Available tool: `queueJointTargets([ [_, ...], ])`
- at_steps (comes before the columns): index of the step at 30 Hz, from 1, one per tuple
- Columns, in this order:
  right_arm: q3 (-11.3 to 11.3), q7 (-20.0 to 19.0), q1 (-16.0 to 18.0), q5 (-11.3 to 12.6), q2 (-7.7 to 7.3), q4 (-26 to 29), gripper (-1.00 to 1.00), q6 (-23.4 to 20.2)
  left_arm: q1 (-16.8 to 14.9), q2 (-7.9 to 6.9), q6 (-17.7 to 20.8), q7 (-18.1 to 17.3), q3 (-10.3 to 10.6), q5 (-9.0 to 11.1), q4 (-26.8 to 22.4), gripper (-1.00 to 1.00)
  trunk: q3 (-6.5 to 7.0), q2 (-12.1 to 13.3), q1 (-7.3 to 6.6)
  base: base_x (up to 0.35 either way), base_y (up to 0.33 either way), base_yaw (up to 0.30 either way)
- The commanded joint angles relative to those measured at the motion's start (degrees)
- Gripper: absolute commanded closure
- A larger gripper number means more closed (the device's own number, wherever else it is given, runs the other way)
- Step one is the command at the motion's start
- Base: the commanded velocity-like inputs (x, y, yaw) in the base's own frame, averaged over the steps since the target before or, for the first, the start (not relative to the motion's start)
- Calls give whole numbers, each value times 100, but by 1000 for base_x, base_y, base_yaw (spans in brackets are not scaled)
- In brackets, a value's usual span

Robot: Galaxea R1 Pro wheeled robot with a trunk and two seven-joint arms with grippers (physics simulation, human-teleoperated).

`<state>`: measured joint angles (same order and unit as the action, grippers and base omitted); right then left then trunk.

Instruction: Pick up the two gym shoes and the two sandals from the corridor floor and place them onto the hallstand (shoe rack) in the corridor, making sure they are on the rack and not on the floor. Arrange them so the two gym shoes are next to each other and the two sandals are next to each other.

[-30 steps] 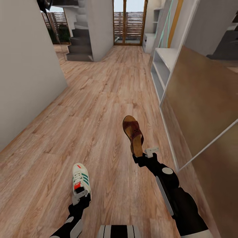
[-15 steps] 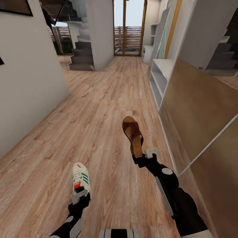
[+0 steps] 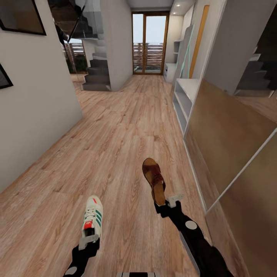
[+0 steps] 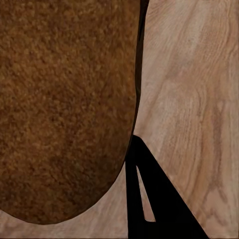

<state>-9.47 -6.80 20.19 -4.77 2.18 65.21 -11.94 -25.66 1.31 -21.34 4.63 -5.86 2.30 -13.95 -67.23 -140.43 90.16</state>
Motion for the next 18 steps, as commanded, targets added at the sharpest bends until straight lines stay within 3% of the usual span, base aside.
queueJointTargets([
  [1,6,69,-61,-40,-1,-204,100,209,50,1,-24,0,-7,19,3,100,24,40,-24,0,0,0],
  [4,6,405,-187,-41,-6,-1024,100,1365,188,-13,-34,-7,-23,17,-1,100,106,160,-90,0,0,0],
  [6,6,484,-210,-41,-6,-1493,100,1843,220,-16,-39,-7,-24,6,3,100,160,240,-134,0,0,0],
  [11,6,539,-224,-39,-7,-2446,100,2330,332,-17,-45,-6,-27,3,-34,100,295,441,-244,0,0,0],
  [18,20,553,-226,-33,-30,-3747,100,3741,552,-14,-46,-6,-7,-9,-343,100,359,441,-244,0,0,0],
])
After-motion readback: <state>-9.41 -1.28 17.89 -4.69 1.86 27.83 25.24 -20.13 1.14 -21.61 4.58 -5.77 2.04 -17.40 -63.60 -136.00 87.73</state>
